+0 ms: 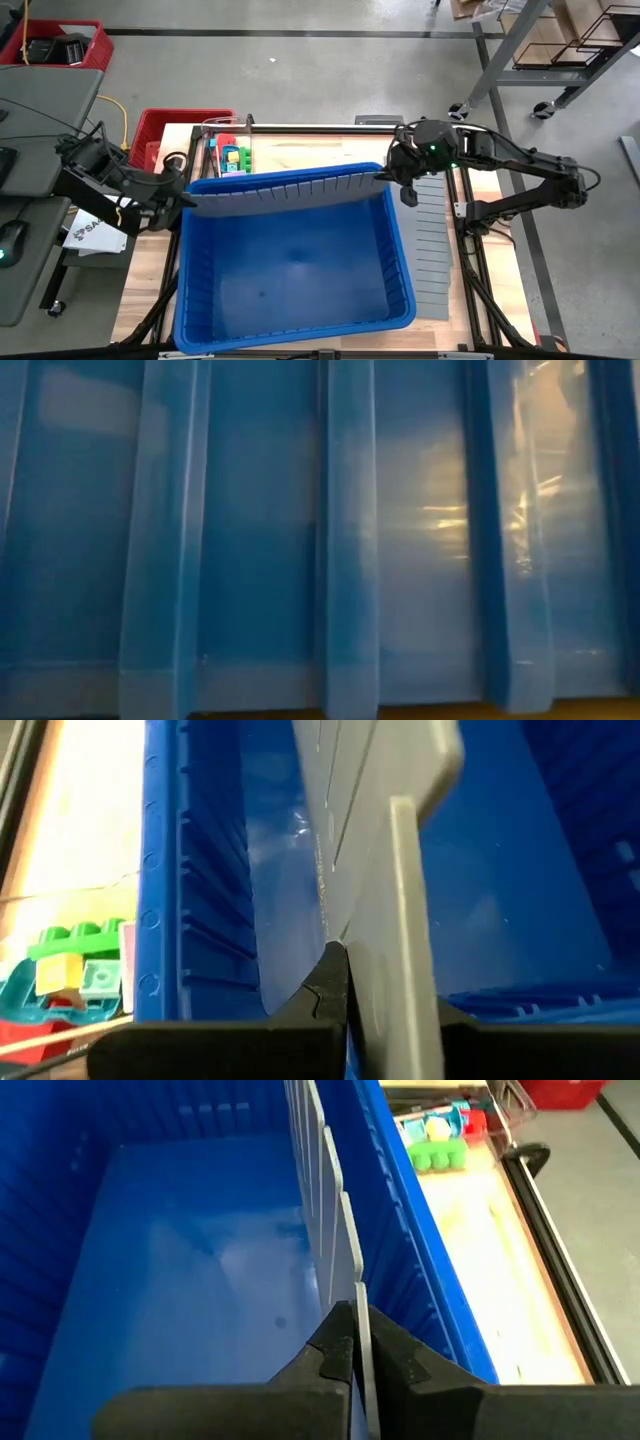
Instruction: Sort blocks
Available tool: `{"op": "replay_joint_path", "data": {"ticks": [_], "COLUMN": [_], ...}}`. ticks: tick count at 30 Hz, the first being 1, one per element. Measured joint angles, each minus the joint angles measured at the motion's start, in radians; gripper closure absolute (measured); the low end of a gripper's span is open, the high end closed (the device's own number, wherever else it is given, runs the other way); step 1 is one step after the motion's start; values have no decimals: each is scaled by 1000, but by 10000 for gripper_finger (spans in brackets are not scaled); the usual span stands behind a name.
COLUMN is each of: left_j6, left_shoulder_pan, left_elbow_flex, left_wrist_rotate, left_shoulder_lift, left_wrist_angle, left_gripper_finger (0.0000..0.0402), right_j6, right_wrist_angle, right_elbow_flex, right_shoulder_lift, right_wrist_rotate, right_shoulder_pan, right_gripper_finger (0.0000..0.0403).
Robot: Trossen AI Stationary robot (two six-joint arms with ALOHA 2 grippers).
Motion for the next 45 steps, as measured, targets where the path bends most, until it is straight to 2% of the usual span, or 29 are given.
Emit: {"op": "replay_joint_path", "data": {"ticks": [6, 19, 30, 38, 43, 45], "left_j6": [-44, -119, -179, -159, -147, -170], "left_shoulder_pan": [0, 0, 1, 0, 0, 0], "left_elbow_flex": [-1, -7, -155, -186, -190, -190], "left_wrist_rotate": [-19, -27, -62, 13, 86, 79], "left_shoulder_lift": [-1, -1, -2, -2, 2, 5], "left_wrist_angle": [-15, -21, 50, 96, 100, 92], "left_gripper_finger": [401, 401, 401, 400, 384, 376], "right_j6": [-2, 9, 25, 20, 24, 25], "right_wrist_angle": [-11, -21, -48, -128, -139, -131], "right_elbow_flex": [0, 2, 0, 0, 1, 2], "right_shoulder_lift": [16, 35, 36, 70, 86, 86], "right_wrist_rotate": [28, 18, 6, 19, 14, 13], "right_shoulder_pan": [0, 0, 5, 61, 85, 95], "right_gripper_finger": [403, 403, 403, 403, 403, 403]}}
